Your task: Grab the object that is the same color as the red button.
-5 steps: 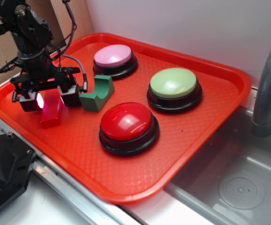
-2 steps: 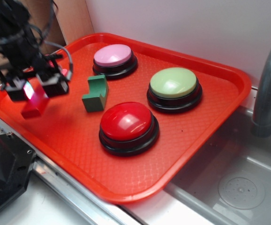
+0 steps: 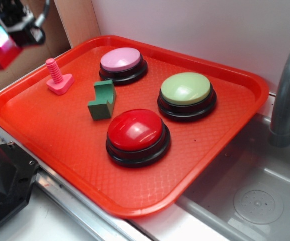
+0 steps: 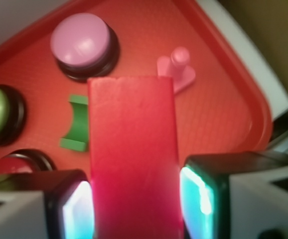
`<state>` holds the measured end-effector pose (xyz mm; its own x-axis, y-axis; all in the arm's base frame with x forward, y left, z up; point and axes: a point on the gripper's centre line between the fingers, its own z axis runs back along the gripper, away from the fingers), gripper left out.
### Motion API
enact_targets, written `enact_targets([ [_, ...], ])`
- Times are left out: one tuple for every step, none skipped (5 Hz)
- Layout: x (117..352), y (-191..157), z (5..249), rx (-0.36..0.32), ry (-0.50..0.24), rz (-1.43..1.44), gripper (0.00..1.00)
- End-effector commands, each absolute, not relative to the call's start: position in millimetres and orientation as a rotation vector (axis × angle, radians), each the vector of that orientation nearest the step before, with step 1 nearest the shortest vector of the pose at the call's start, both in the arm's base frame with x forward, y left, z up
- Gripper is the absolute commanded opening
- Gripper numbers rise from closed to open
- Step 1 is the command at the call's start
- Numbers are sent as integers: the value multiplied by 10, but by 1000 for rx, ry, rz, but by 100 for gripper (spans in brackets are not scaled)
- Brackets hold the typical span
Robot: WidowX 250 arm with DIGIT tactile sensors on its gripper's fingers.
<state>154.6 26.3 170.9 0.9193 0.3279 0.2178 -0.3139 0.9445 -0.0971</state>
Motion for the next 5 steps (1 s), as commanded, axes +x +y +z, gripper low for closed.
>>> enact_targets([
  [1750,-177,2125,6,-268,40,0],
  [1772,-106,2113,33,-229,29,0],
  [1812,-16,2080,42,-207,53,0],
  [1816,41,2024,15,-188,94,0],
  [1824,63,1987,4,-184,90,0],
])
